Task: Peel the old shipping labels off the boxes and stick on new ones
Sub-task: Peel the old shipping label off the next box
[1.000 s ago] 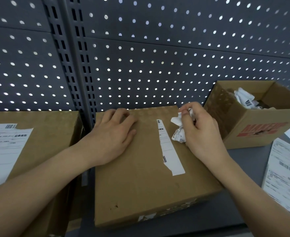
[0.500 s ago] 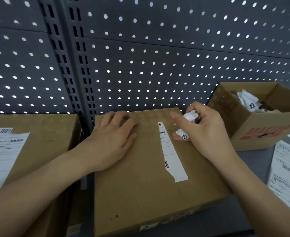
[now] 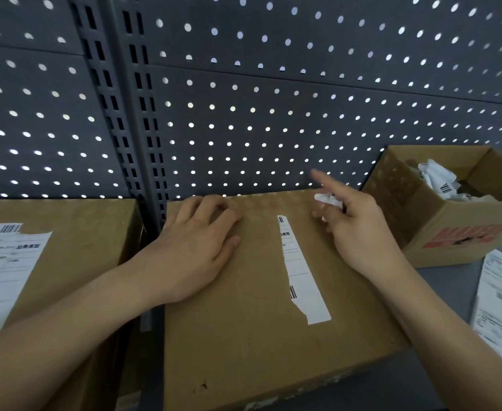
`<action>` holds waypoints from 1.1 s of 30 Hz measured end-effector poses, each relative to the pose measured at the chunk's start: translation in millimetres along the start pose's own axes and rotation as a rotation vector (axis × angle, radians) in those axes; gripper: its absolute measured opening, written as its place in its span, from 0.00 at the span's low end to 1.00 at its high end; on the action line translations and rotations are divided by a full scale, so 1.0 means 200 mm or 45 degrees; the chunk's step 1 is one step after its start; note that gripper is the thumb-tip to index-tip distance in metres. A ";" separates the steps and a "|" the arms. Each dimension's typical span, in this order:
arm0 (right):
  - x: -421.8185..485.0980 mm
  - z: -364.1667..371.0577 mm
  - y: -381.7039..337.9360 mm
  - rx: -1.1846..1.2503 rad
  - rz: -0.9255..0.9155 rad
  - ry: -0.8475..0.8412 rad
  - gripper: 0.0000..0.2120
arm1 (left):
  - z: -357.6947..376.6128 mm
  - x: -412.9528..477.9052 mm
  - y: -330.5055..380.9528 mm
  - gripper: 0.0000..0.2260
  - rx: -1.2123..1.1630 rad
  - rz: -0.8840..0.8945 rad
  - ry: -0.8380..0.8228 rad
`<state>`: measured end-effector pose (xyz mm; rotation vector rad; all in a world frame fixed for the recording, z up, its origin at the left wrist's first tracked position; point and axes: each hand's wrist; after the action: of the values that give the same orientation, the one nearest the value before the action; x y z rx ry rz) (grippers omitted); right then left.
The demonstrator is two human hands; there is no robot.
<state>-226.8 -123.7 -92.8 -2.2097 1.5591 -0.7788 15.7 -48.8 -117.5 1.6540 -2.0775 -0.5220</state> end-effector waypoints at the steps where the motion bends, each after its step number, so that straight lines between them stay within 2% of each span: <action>1: 0.01 0.00 0.00 0.021 0.023 0.016 0.21 | 0.00 0.00 0.00 0.30 -0.008 -0.001 0.000; 3: 0.01 0.00 -0.01 0.084 0.054 0.038 0.18 | 0.00 0.00 0.00 0.30 -0.005 -0.011 -0.013; 7: 0.04 0.01 -0.03 0.118 0.058 -0.015 0.05 | -0.01 0.00 0.01 0.31 0.000 -0.022 -0.021; 14: 0.07 0.05 -0.06 -0.066 -0.033 -0.037 0.10 | -0.01 0.01 0.01 0.30 0.012 -0.033 -0.039; 19: 0.06 0.06 -0.07 -0.199 -0.081 -0.078 0.05 | -0.02 0.00 0.02 0.29 0.009 -0.047 -0.054; 28: 0.04 0.07 -0.07 -0.115 -0.224 -0.129 0.11 | -0.01 0.01 0.01 0.29 0.010 -0.014 -0.029; 33: 0.05 0.08 -0.05 -0.228 -0.330 -0.124 0.10 | -0.02 0.00 0.01 0.30 0.008 -0.016 -0.028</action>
<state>-206.3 -131.2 -98.2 -2.5751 1.3611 -0.6094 15.2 -49.2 -113.3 1.6726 -2.0877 -0.5409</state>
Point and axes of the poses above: each hand's wrist, its own x-axis towards the middle knuckle, its own z-axis out of the palm, y = z × x, and after that the axes turned 15 degrees about -x, right-handed
